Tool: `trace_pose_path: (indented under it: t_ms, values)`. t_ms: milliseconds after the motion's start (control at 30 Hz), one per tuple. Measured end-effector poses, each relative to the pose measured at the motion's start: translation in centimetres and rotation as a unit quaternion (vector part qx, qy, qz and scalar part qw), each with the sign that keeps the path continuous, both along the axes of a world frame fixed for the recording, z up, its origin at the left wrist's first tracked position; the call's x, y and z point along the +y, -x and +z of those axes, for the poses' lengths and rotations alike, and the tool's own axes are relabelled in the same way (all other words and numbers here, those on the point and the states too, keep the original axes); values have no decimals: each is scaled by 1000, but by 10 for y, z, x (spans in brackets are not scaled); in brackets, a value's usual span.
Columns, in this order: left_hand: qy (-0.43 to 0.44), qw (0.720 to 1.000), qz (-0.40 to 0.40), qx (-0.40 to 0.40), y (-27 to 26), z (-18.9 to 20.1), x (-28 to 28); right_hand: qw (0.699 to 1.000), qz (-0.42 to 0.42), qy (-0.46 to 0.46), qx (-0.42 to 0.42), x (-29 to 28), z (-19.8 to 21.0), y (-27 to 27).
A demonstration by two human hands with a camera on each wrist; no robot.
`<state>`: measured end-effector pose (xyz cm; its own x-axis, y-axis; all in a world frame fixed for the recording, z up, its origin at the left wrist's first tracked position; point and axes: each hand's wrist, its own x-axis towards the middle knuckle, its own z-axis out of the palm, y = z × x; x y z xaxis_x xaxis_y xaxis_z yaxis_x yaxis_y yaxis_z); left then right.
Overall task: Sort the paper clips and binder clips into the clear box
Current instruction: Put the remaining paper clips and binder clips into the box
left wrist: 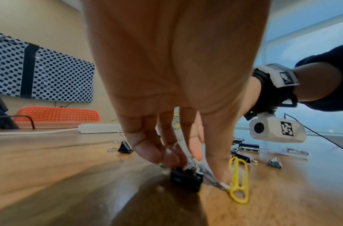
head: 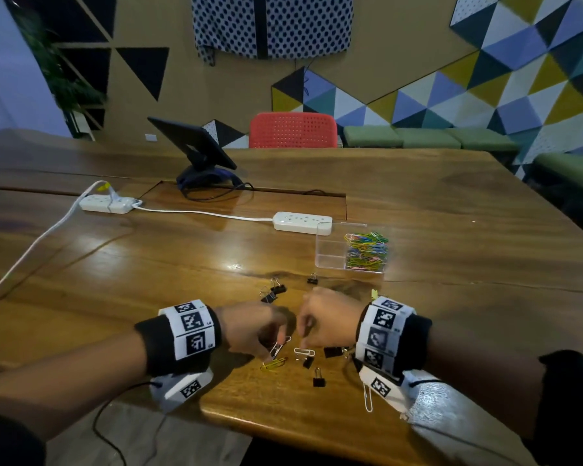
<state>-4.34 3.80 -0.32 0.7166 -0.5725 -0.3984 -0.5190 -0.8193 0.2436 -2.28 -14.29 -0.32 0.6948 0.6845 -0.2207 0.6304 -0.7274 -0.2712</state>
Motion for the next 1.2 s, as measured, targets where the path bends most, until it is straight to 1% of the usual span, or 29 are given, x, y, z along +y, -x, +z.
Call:
trace_pose_path:
  t_ms: [100,267,333,433,533,667,767,900,1033,1200]
  values:
    - [34,999,22,-5,1,-2,2,1000,16,20,11,7,-4,4]
    - [75,996,55,-10,1,-8,6,999,12,34,36,9,-7,3]
    - [90,993,73,-7,0,-10,7,998,5,27,49,9,-6,3]
    - [129,985,110,24,-2,-13,11,997,-1,19,73,9,-4,5]
    - [146,979,133,43,-4,-14,17,996,-16,1,85,9,-2,6]
    - [152,975,157,24,-7,-11,26,995,-40,-44,79,13,-1,2]
    - [145,975,170,7,-10,-10,32,994,-42,-63,81,22,-2,-2]
    - [132,976,172,-18,-12,-10,33,995,-29,-37,88,31,-2,-3]
    - [139,973,174,-61,-13,-12,30,997,7,-4,72,29,1,-2]
    - [155,975,150,-62,-14,-15,24,996,19,38,76,20,-1,-7]
